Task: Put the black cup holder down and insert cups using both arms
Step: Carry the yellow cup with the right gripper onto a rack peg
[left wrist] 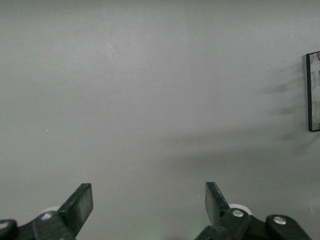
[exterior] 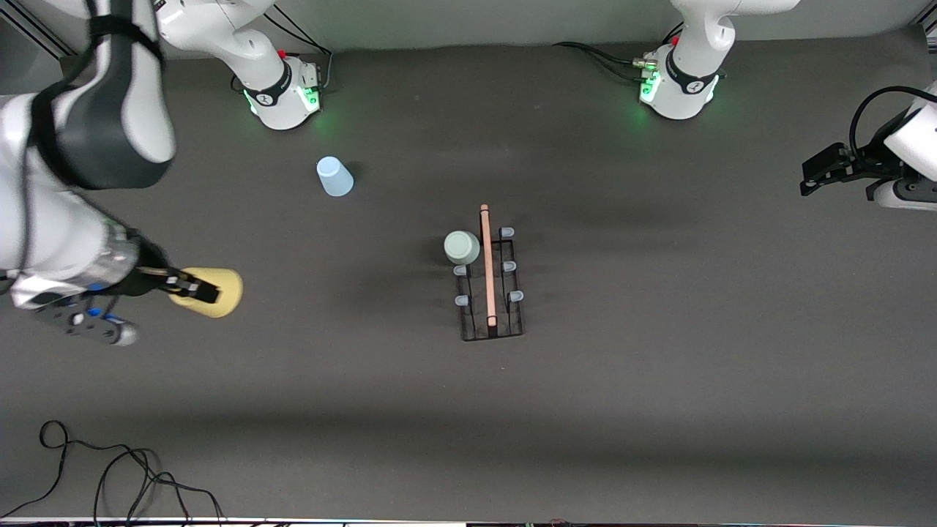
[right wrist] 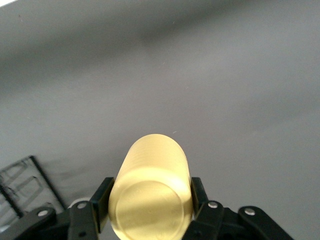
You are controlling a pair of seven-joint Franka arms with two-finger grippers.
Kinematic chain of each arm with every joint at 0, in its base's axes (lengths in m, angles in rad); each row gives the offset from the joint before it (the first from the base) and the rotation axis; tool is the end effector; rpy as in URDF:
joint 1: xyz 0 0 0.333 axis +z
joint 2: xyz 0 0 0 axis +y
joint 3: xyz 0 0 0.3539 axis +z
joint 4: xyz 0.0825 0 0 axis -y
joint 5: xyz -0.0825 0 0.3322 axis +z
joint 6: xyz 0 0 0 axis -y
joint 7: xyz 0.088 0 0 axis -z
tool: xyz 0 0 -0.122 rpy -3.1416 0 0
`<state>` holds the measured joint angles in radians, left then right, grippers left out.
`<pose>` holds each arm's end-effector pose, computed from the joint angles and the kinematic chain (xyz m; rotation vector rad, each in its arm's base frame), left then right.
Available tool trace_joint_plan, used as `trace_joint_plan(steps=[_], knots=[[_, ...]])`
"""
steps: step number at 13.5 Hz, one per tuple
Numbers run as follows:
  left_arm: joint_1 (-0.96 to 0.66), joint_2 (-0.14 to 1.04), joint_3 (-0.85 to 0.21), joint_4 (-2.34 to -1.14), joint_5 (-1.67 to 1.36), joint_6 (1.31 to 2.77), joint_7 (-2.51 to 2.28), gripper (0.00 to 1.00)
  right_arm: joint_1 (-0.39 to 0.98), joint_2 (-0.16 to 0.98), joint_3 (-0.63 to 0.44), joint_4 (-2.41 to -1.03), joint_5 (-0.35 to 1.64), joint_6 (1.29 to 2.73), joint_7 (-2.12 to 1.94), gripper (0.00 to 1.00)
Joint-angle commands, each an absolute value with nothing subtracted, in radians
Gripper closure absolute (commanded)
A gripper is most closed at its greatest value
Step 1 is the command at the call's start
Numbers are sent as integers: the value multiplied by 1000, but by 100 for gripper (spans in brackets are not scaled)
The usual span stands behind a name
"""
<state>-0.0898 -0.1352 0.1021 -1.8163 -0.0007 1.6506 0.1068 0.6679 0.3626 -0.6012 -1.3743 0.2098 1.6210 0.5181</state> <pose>0.4577 0.0090 0.6152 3.1214 -0.1493 -0.0473 0.5949 0.1298 0.5589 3.0546 -0.6870 -0.0844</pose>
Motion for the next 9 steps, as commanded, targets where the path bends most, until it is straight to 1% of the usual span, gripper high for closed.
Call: trace_joint_plan(steps=[1, 2, 4, 6, 9], knots=[[-91, -133, 104, -1802, -2, 1646, 120, 0, 802, 402, -601, -1319, 195, 1601, 920, 100], [-91, -132, 104, -1802, -2, 1646, 120, 0, 830, 419, -589, -1306, 212, 1605, 1049, 100], [-91, -133, 106, -1802, -2, 1647, 121, 0, 839, 474, -539, -1251, 294, 1612, 1283, 100], [-91, -132, 104, -1802, -2, 1649, 120, 0, 839, 555, -456, -1146, 296, 1620, 1482, 100], [-91, -132, 106, -1802, -2, 1649, 123, 0, 839, 655, -390, -1030, 291, 1658, 1661, 100]])
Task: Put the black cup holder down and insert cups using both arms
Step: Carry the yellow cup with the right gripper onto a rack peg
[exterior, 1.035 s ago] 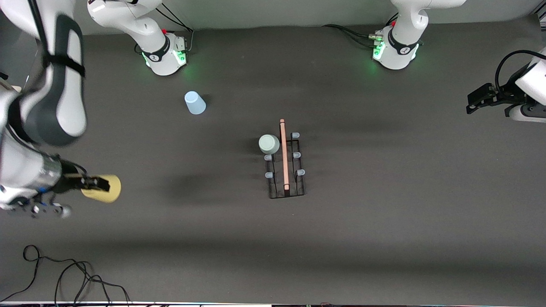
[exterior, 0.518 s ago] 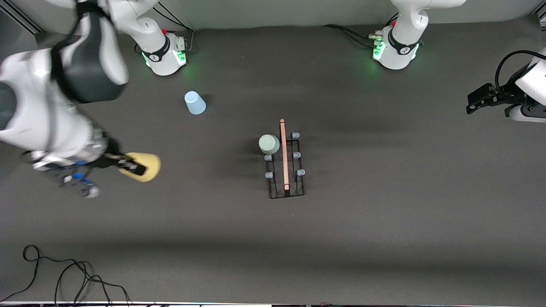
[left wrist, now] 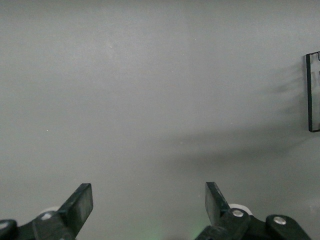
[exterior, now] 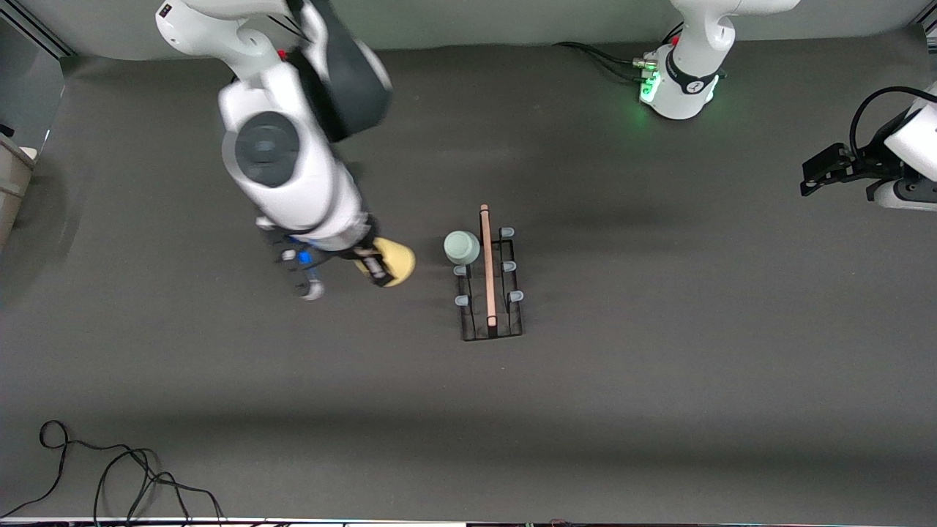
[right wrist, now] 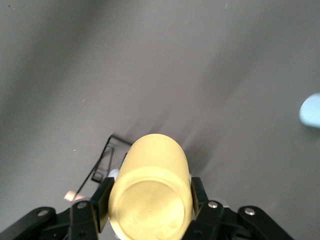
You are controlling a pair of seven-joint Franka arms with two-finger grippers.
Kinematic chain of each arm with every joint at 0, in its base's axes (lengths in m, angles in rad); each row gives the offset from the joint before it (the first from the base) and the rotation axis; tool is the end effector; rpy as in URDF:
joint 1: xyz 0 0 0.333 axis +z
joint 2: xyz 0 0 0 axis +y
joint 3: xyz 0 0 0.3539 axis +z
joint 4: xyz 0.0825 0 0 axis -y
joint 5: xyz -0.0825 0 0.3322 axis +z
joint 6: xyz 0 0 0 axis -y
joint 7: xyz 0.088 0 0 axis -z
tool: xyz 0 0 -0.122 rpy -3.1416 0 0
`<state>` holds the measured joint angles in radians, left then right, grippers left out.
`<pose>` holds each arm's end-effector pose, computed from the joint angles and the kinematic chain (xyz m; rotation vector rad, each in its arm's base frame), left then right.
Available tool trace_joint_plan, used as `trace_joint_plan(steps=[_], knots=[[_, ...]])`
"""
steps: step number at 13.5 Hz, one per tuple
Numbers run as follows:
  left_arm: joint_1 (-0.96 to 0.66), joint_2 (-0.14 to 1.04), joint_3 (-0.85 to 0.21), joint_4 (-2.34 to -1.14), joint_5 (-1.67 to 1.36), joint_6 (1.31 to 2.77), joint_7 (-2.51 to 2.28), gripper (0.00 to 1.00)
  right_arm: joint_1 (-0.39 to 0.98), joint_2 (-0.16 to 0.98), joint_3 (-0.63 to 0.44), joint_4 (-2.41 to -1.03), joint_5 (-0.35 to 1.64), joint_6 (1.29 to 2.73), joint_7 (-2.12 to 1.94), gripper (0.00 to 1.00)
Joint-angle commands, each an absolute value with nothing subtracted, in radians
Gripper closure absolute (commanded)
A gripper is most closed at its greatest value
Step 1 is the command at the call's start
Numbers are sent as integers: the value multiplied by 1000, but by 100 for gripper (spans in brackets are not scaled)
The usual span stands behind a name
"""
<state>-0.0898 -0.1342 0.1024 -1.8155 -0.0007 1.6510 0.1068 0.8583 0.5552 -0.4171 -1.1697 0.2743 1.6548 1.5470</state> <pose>0.4581 0.0091 0.6152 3.1215 -0.1488 -0.0470 0.5551 0.3827 0.5126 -2.6882 1.6097 0.0997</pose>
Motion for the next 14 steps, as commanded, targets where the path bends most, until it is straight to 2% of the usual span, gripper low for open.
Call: trace_joint_plan(steps=[1, 14], knots=[[-91, -132, 106, -1802, -2, 1649, 121, 0, 841, 672, -374, -1017, 291, 1679, 1698, 100], [-89, -133, 107, -1801, -2, 1646, 123, 0, 859, 842, -354, -1022, 284, 1877, 1730, 100]])
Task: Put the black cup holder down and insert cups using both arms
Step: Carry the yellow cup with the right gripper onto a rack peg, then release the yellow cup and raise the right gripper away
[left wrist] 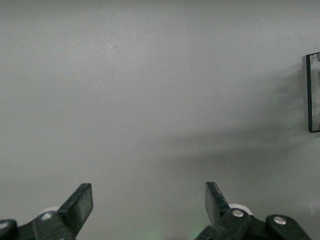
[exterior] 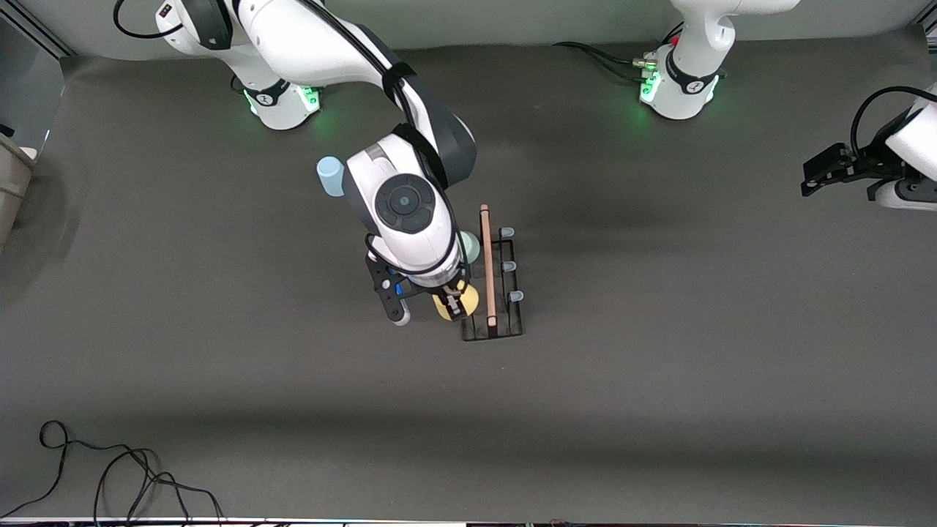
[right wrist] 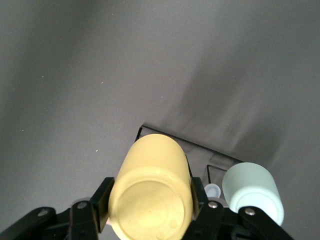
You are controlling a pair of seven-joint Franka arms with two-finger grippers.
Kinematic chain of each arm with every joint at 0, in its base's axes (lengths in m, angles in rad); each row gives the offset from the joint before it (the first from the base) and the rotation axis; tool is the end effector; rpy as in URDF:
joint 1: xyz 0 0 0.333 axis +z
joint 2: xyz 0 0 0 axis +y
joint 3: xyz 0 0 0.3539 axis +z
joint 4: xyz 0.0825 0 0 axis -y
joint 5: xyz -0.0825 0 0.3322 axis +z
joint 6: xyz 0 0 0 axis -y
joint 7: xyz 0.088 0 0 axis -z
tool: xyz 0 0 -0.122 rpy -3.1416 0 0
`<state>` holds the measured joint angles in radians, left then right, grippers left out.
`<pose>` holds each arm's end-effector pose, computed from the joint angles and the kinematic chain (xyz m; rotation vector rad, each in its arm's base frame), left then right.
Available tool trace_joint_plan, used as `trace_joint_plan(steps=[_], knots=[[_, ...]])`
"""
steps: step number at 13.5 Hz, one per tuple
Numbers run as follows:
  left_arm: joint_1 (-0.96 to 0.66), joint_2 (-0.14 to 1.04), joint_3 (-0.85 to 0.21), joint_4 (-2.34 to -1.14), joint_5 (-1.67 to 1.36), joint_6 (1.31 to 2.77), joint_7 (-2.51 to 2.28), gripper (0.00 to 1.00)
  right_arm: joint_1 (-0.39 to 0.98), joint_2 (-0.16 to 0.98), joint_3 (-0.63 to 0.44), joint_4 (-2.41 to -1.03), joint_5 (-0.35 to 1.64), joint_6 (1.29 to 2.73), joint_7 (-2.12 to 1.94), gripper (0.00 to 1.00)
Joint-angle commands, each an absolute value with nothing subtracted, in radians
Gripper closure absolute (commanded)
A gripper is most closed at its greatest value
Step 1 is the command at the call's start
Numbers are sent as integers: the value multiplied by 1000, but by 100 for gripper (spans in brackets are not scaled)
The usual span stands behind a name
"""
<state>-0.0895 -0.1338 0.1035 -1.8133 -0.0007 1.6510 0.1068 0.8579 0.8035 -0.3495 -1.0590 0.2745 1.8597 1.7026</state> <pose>0.4583 0.0098 0.6159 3.1216 -0.1466 -0.0442 0.5827 0.4590 0.3985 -2.5920 1.7032 -0.0014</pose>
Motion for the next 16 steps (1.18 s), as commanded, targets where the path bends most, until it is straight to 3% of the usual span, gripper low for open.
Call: trace_joint_plan(steps=[1, 6, 7, 8, 9, 13, 16], knots=[[-89, -133, 107, -1802, -2, 1646, 123, 0, 859, 854, -353, -1022, 285, 1891, 1730, 100], [-91, -132, 107, -1801, -3, 1652, 123, 0, 859, 920, -348, -1025, 285, 1957, 1732, 100], [-91, -132, 107, -1801, -8, 1654, 123, 0, 859, 926, -347, -1028, 287, 1970, 1732, 93], [-91, -132, 107, -1801, -8, 1654, 121, 0, 859, 928, -347, -1028, 287, 1970, 1732, 28], [-91, -132, 107, -1801, -9, 1654, 121, 0, 859, 927, -347, -1028, 288, 1971, 1727, 1], [-91, -132, 107, -1801, -9, 1652, 121, 0, 867, 861, -348, -1029, 264, 1936, 1724, 0], [-91, -130, 107, -1795, -8, 1652, 120, 0, 868, 757, -351, -1022, 244, 1775, 1718, 0]])
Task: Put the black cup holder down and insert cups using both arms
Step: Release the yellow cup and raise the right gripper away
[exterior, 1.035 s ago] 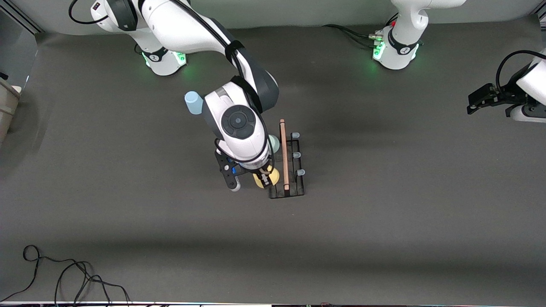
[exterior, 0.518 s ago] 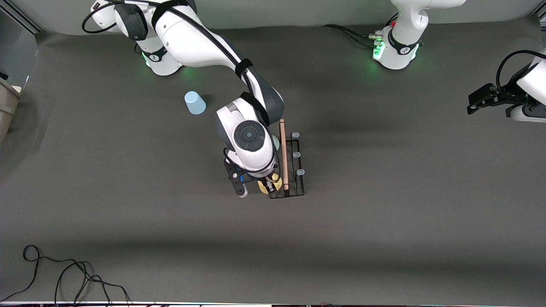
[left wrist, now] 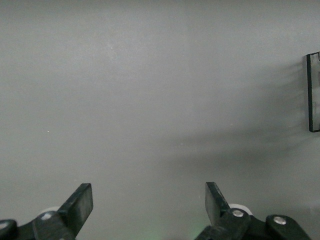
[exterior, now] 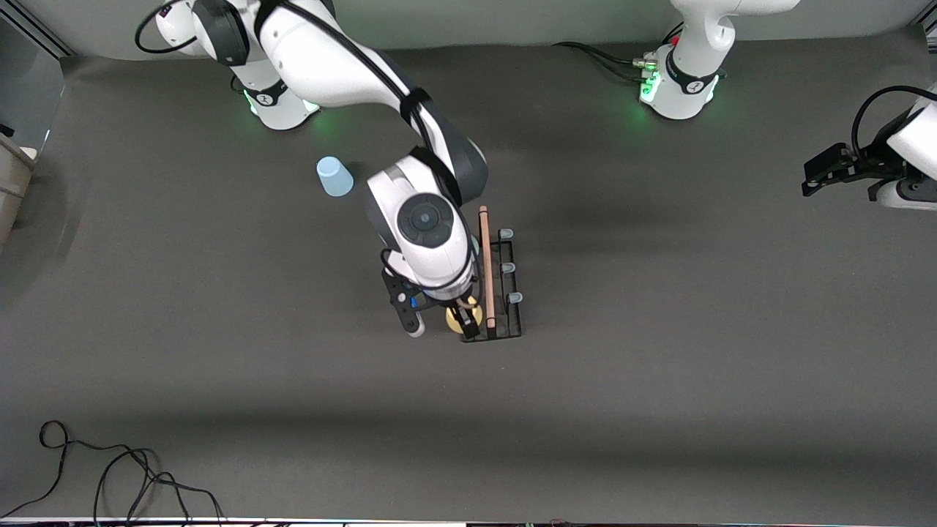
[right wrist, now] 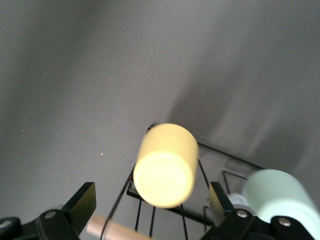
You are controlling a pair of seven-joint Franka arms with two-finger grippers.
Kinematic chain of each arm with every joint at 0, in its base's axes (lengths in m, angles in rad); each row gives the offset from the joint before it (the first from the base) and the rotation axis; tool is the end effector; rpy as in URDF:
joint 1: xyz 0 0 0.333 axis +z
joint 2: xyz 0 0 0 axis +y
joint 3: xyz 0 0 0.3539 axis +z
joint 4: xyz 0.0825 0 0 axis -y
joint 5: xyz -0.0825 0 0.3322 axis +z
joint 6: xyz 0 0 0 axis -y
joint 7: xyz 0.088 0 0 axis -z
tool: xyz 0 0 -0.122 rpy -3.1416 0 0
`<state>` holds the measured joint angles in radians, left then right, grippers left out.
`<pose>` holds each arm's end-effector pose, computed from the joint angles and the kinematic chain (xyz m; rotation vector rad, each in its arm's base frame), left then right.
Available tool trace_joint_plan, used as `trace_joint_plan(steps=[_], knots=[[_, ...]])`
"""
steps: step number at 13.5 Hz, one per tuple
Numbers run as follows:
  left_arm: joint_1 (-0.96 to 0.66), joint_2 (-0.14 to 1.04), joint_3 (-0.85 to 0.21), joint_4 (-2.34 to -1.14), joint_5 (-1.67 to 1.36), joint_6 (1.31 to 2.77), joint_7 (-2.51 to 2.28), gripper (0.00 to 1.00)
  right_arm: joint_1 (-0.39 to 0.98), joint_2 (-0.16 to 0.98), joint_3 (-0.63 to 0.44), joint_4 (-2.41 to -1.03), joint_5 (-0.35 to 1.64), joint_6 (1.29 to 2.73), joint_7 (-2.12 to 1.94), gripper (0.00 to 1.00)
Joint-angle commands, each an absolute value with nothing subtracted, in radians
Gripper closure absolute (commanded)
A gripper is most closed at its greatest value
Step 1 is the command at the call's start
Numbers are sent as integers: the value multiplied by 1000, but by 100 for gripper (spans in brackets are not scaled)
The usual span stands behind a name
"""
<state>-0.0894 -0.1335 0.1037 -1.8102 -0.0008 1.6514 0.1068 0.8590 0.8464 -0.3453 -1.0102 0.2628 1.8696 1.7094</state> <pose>0.4587 0.0100 0.6171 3.1218 -0.1461 -0.0392 0.5860 0.4706 0.3881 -2.5973 1.6833 -0.0362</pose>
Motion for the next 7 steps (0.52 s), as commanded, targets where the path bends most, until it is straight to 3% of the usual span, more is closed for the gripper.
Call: trace_joint_plan(steps=[1, 5, 7], knots=[[-91, -130, 107, -1795, -8, 1651, 118, 0, 867, 706, -353, -1022, 242, 1729, 1714, 0], [-91, -126, 107, -1787, -8, 1648, 117, 0, 865, 539, -354, -1032, 174, 1496, 1529, 0], [-91, -124, 107, -1784, -8, 1643, 120, 0, 867, 439, -356, -1110, 140, 1444, 1398, 0]])
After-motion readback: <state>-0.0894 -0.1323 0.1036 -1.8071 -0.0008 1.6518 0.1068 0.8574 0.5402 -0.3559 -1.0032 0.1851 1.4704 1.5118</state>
